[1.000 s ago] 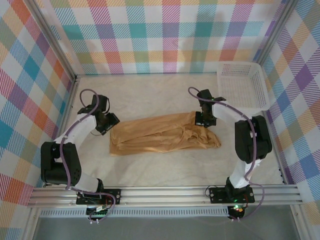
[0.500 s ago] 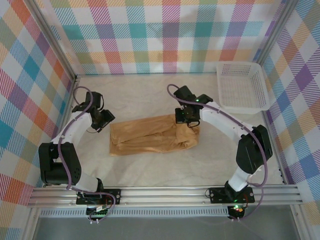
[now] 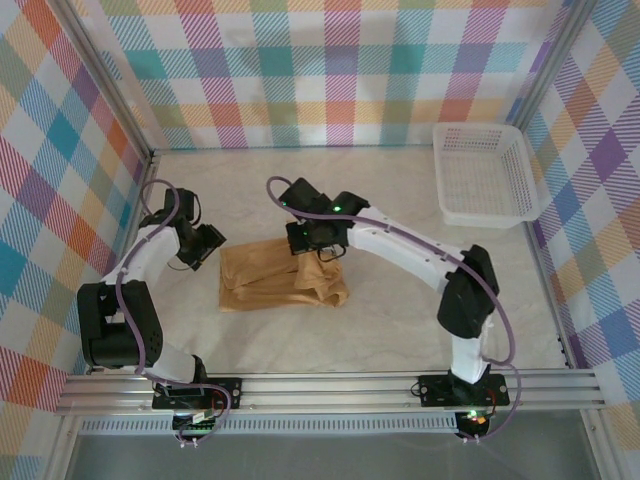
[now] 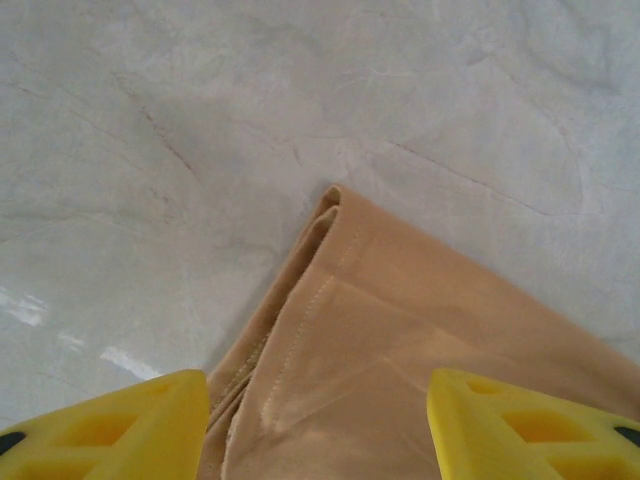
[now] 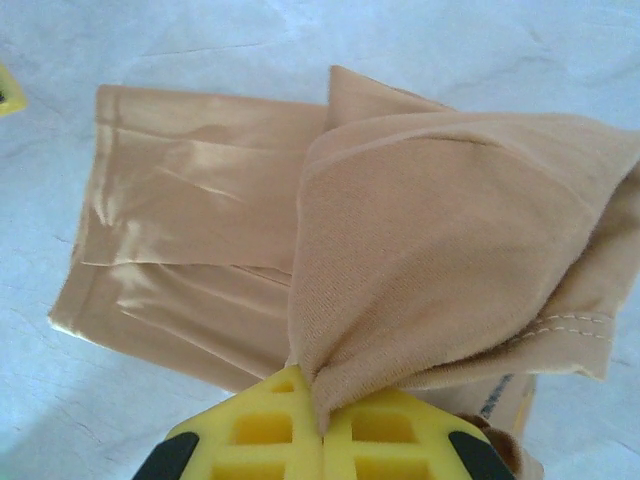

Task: Fold the inside-out t-shirt

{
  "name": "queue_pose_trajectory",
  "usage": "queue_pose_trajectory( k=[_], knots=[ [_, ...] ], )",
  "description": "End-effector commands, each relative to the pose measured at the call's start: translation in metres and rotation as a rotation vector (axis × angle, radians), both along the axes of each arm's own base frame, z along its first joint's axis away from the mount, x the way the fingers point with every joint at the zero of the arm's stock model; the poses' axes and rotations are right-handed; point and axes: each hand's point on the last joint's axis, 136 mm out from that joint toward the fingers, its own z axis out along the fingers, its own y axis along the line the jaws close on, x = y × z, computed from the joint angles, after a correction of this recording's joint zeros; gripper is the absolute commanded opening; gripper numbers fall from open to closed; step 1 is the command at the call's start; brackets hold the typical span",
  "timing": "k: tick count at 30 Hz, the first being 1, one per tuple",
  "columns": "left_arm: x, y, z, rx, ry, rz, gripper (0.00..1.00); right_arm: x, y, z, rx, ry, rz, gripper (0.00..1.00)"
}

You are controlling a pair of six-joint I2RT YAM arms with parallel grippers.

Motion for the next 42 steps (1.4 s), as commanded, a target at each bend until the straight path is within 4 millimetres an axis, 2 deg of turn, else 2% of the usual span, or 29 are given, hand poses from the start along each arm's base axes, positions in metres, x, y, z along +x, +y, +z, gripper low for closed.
queue_pose_trajectory(
  k=[1,9,10,12,13,14,15,18,21,23,25,28,31,34,37,39,41,42],
  knots=[
    [-0.005,0.006,-0.001,-0.026,0.009,0.016,0.6,-0.003,0.025,-0.003,0.002,0.019,0.019,0.0],
    [-0.021,0.023,-0.002,-0.036,0.009,0.075,0.6,-0.01,0.096,-0.03,0.028,0.077,0.075,0.0],
    [-0.024,0.025,-0.005,-0.043,0.01,0.086,0.6,-0.014,0.109,-0.034,0.053,0.104,0.091,0.04],
    [-0.028,0.026,-0.011,-0.054,0.012,0.103,0.6,-0.024,0.13,-0.033,0.104,0.151,0.128,0.33],
    [-0.03,0.027,-0.014,-0.051,0.016,0.107,0.6,-0.029,0.136,-0.029,0.125,0.177,0.146,0.41],
    [-0.032,0.027,-0.017,-0.051,0.022,0.107,0.6,-0.033,0.138,-0.023,0.135,0.186,0.157,0.44],
    [-0.033,0.027,-0.021,-0.054,0.027,0.107,0.6,-0.034,0.134,-0.018,0.128,0.182,0.159,0.48],
    [-0.034,0.022,-0.032,-0.082,0.039,0.104,0.6,-0.029,0.103,-0.004,0.053,0.113,0.138,0.51],
    [-0.03,0.012,-0.041,-0.138,0.034,0.097,0.6,-0.016,0.066,-0.006,0.043,0.066,0.102,0.46],
    [-0.027,0.005,-0.045,-0.164,0.037,0.083,0.6,-0.003,0.047,-0.018,0.091,0.075,0.079,0.39],
    [-0.021,-0.002,-0.048,-0.191,0.04,0.066,0.58,0.017,0.028,-0.039,0.115,0.094,0.039,0.27],
    [-0.011,-0.015,-0.054,-0.204,0.057,0.032,0.55,0.036,0.014,-0.075,0.131,0.184,0.009,0.19],
    [-0.001,-0.026,-0.06,-0.195,0.082,-0.002,0.53,0.039,0.008,-0.111,0.092,0.245,-0.002,0.15],
    [0.017,-0.036,-0.062,-0.171,0.094,-0.036,0.51,0.026,-0.006,-0.143,0.038,0.309,-0.033,0.13],
    [0.042,-0.053,-0.062,-0.16,0.099,-0.096,0.49,0.003,-0.025,-0.16,0.028,0.359,-0.068,0.12],
    [0.061,-0.072,-0.06,-0.154,0.089,-0.154,0.48,-0.021,-0.033,-0.164,0.046,0.389,-0.076,0.12],
    [0.079,-0.097,-0.06,-0.166,0.083,-0.222,0.48,-0.051,-0.033,-0.163,0.047,0.403,-0.063,0.12],
    [0.09,-0.117,-0.059,-0.188,0.072,-0.268,0.47,-0.067,-0.029,-0.159,0.055,0.4,-0.047,0.11]
  ],
)
